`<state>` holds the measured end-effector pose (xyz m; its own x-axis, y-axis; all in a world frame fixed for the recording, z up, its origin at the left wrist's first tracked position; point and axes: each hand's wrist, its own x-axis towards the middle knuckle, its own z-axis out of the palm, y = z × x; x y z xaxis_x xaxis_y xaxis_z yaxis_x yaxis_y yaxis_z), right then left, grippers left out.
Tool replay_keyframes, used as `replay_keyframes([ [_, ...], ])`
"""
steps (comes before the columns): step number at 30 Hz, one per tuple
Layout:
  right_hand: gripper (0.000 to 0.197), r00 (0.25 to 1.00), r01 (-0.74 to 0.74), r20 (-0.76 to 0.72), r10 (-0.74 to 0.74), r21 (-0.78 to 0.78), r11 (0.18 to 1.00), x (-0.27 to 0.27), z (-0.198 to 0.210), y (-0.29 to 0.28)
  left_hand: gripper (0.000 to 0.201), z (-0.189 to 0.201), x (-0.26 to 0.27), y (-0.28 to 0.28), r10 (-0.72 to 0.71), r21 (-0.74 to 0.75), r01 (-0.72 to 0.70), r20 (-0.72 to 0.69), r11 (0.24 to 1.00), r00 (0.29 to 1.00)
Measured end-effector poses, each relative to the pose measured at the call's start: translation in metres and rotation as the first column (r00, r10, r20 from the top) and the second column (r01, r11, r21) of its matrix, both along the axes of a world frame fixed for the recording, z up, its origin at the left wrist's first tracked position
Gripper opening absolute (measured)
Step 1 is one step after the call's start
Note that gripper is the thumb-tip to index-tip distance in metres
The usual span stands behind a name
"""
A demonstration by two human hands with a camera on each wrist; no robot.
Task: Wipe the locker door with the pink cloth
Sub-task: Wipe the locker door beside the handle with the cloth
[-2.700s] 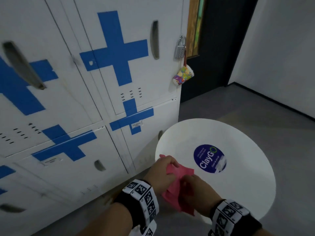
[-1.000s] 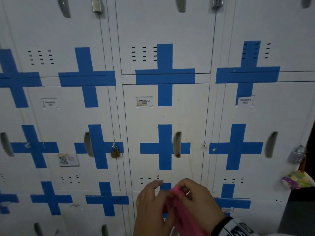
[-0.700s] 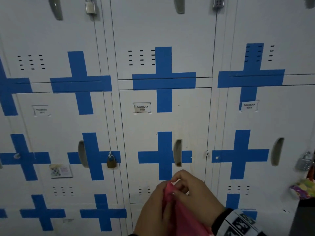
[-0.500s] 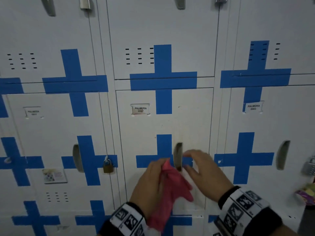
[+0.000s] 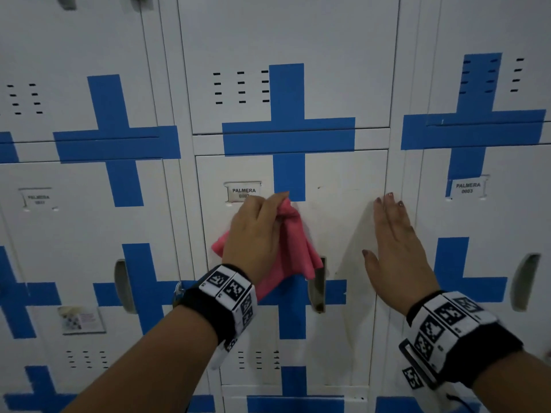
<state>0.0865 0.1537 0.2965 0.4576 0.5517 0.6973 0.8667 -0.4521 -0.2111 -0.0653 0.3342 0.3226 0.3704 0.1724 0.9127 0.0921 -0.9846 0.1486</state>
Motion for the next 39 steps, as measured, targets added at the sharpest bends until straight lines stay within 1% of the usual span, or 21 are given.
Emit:
replay_keyframes([
  [2,0.083,1.0,0.008,-0.006,-0.008,0.0,1.0,0.001,-0.002,0.001,0.043,0.003,0.007,0.002,0.054,0.066,-0.056,0.022,0.996,0.998],
  [5,0.083,1.0,0.032,0.0,-0.032,-0.021,0.999,0.001,-0.003,0.004,0.056,0.001,0.017,0.007,0.14,0.154,-0.152,0.088,0.976,0.986],
  [7,0.083,0.998,0.055,-0.001,-0.055,-0.034,0.998,-0.001,-0.002,0.005,0.061,-0.002,0.021,0.01,0.164,0.171,-0.182,0.114,0.968,0.98],
  [8,0.083,0.998,0.064,-0.004,-0.065,-0.041,0.997,-0.002,-0.001,0.006,0.06,-0.003,0.021,0.01,0.159,0.169,-0.181,0.135,0.969,0.978],
  [9,0.083,0.998,0.07,-0.008,-0.07,-0.046,0.997,-0.003,-0.001,0.006,0.055,-0.003,0.021,0.01,0.147,0.164,-0.175,0.167,0.971,0.975],
  [11,0.082,0.997,0.071,-0.016,-0.072,-0.053,0.996,-0.004,0.0,0.006,0.039,-0.002,0.021,0.007,0.15,0.161,-0.188,0.224,0.969,0.963],
  [14,0.082,0.997,0.066,-0.033,-0.067,-0.051,0.997,-0.006,0.002,0.006,0.025,0.003,0.018,0.003,0.173,0.201,-0.222,0.235,0.954,0.956],
  [18,0.083,0.996,0.073,-0.04,-0.076,-0.061,0.995,-0.006,0.002,0.005,0.015,0.01,0.01,-0.002,0.105,0.164,-0.126,0.13,0.978,0.986],
  [20,0.083,0.996,0.075,-0.043,-0.078,-0.065,0.995,-0.007,0.002,0.005,0.013,0.01,0.009,-0.002,0.106,0.153,-0.122,0.11,0.981,0.988],
  [22,0.083,0.996,0.078,-0.045,-0.081,-0.068,0.995,-0.007,0.003,0.005,0.014,0.009,0.008,-0.001,0.135,0.143,-0.15,0.115,0.978,0.984],
  [24,0.083,0.996,0.079,-0.046,-0.082,-0.068,0.995,-0.008,0.003,0.005,0.011,0.009,0.006,-0.001,0.153,0.12,-0.17,0.137,0.978,0.979],
  [27,0.083,0.995,0.081,-0.046,-0.084,-0.071,0.994,-0.008,0.003,0.005,0.004,0.004,0.003,-0.001,0.125,0.119,-0.148,0.183,0.982,0.975],
  [28,0.083,0.995,0.083,-0.046,-0.087,-0.074,0.994,-0.008,0.004,0.005,0.009,0.0,0.002,0.0,0.133,0.122,-0.155,0.17,0.98,0.976],
  [30,0.083,0.994,0.09,-0.052,-0.095,-0.079,0.993,-0.008,0.004,0.004,0.032,-0.013,0.0,0.002,0.202,0.142,-0.212,0.078,0.967,0.976],
  [31,0.083,0.994,0.093,-0.056,-0.098,-0.08,0.992,-0.008,0.004,0.004,0.044,-0.021,0.0,0.003,0.257,0.174,-0.256,0.018,0.951,0.966],
  [33,0.083,0.993,0.098,-0.059,-0.103,-0.082,0.992,-0.009,0.004,0.005,0.06,-0.033,0.002,0.004,0.366,0.245,-0.336,-0.085,0.909,0.927],
  [35,0.083,0.993,0.102,-0.057,-0.107,-0.089,0.991,-0.009,0.004,0.005,0.067,-0.041,0.006,0.006,0.413,0.285,-0.361,-0.15,0.888,0.898],
  [37,0.083,0.992,0.105,-0.053,-0.11,-0.095,0.99,-0.009,0.004,0.006,0.075,-0.044,0.011,0.009,0.422,0.33,-0.343,-0.204,0.879,0.883],
  [39,0.083,0.992,0.112,-0.044,-0.117,-0.102,0.988,-0.008,0.004,0.005,0.073,-0.044,0.014,0.01,0.435,0.365,-0.338,-0.225,0.867,0.872],
])
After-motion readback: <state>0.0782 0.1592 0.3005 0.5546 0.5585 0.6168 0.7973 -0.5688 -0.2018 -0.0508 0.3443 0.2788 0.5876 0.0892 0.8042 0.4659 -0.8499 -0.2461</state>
